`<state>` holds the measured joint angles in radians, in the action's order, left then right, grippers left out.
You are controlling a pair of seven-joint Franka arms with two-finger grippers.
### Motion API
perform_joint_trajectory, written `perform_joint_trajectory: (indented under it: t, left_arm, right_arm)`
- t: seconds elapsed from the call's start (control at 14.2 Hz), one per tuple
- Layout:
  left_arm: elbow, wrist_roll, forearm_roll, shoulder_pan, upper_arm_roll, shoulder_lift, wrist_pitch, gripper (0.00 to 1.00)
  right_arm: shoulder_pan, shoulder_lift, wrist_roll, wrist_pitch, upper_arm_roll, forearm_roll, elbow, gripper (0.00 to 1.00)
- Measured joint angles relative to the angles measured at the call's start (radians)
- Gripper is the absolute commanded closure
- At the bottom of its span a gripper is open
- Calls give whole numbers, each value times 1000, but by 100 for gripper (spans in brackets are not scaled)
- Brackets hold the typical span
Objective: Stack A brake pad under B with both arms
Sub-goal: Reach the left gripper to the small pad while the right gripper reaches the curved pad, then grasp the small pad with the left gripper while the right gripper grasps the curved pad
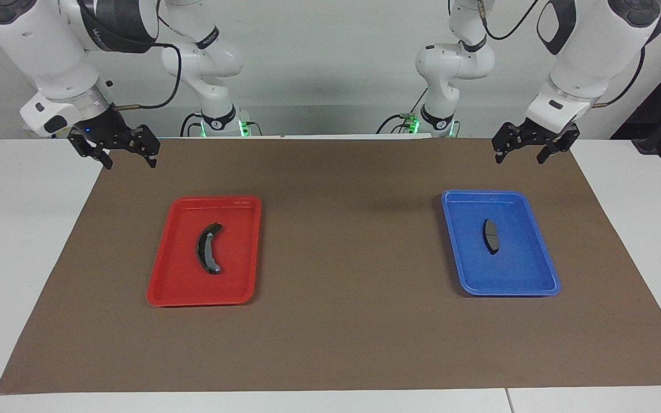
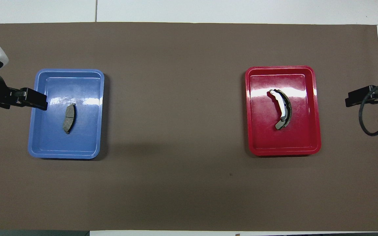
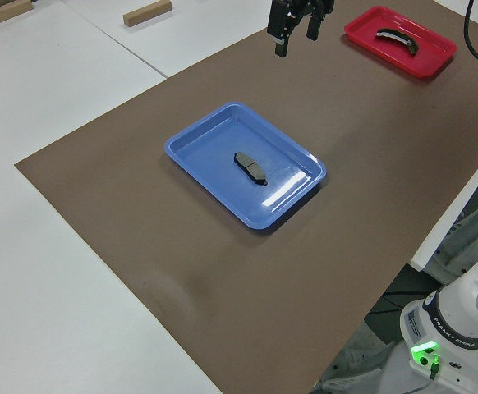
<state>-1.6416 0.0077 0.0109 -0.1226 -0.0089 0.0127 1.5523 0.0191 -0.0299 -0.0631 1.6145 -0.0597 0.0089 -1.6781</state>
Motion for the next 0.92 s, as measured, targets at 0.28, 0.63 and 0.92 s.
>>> perform_joint_trajectory:
  t: [0.28,0.63,0.92]
  left_arm:
    - [-164,64,1,1,35,-10,146,1]
    - [-367,107,1,11,75,-27,431,1]
    - [-491,99,1,11,75,-63,655,1]
  right_arm:
    - [26,27,0,57,1,1,-20,1]
    - [65,131,36,170,1,9,-49,1]
    - [93,169,43,328,2,35,-165,1]
